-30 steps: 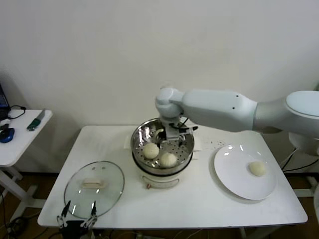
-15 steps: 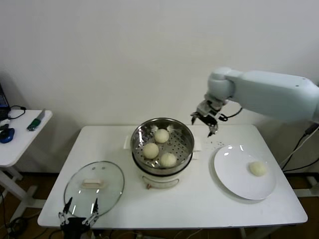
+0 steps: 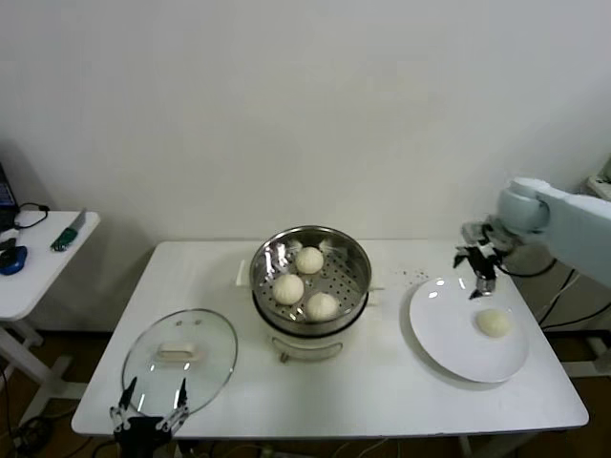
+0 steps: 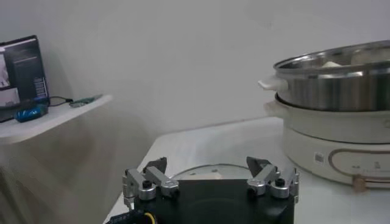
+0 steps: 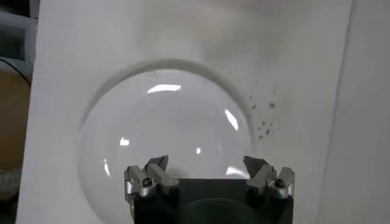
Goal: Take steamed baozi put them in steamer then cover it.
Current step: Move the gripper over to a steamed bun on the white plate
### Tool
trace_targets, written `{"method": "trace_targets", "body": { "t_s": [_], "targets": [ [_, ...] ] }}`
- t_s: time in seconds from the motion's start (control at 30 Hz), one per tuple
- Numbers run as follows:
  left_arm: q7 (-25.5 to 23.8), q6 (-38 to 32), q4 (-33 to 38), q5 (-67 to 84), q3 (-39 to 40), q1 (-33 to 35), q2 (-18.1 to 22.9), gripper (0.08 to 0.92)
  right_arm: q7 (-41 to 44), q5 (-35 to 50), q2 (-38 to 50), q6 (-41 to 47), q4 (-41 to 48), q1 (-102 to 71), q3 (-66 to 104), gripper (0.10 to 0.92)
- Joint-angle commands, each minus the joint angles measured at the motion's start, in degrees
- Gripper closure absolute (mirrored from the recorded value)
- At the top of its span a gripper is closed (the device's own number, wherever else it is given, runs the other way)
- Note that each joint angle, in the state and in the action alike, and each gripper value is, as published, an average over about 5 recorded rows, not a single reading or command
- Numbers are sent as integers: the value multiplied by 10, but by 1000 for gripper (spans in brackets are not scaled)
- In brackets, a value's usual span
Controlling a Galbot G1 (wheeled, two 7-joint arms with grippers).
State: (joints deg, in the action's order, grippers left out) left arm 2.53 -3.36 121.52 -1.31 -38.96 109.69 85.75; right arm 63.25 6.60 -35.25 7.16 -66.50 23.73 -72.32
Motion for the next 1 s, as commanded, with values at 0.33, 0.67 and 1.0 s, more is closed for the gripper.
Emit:
{"method": "trace_targets", "body": {
  "t_s": [0.33,0.67,1.0],
  "targets": [
    [5,6,0,-5,5,-8,9,177,36,-161,11,-94,182,-249,276,203],
    [5,13,-3,-6,4,-18,10,177,33,-178,-53,-107,228,-243,277,203],
    [2,11,-7,17,-2,-23,9,177,27,-187,-99,-115,262,-235,268,203]
  ]
}}
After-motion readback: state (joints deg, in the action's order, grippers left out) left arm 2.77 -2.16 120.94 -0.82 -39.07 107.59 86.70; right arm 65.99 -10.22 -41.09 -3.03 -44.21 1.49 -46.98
